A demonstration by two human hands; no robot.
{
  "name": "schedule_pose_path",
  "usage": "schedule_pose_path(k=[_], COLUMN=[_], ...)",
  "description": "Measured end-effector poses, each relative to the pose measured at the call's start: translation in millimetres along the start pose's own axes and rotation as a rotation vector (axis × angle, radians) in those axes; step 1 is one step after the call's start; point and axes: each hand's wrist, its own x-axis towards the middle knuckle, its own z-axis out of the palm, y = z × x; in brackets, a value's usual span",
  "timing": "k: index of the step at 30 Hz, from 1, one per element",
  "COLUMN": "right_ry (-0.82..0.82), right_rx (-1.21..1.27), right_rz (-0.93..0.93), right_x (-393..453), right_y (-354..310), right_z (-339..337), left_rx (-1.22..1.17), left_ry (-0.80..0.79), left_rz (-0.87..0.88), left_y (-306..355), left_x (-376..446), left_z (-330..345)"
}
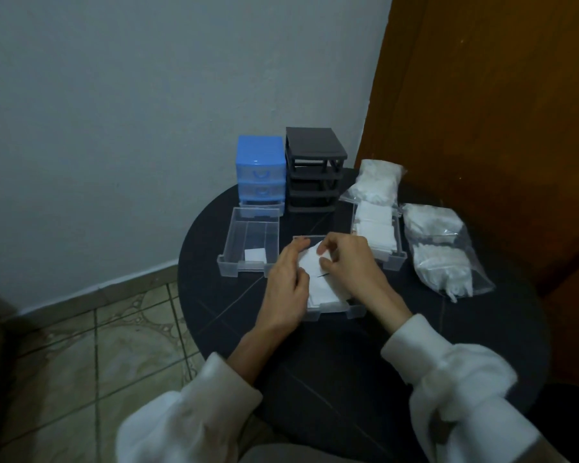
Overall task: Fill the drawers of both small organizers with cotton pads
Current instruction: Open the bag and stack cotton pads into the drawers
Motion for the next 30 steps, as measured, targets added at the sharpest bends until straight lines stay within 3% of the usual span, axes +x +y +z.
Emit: schedule_pose_path(k=[11,15,22,30], right_ry=[0.002,0.068,-0.007,0.189], right_rx=[-0.283,-0.276,-0.266,-0.103], right_rz=[-0.076,-0.112,-0.091,-0.077], right_x=[-12,-20,-23,-37], right_y=[-5,-7,-3,20], right_z=[14,11,9,-29], left_rx=[0.021,0.018,-0.009,0.067], left_ry=[-0.026,-0.054,-0.060,-0.041], left_rz=[0.024,0.020,0.042,0.153], left_y=[0,-2,-3,11], left_x=[1,3,4,4], left_z=[2,1,0,0])
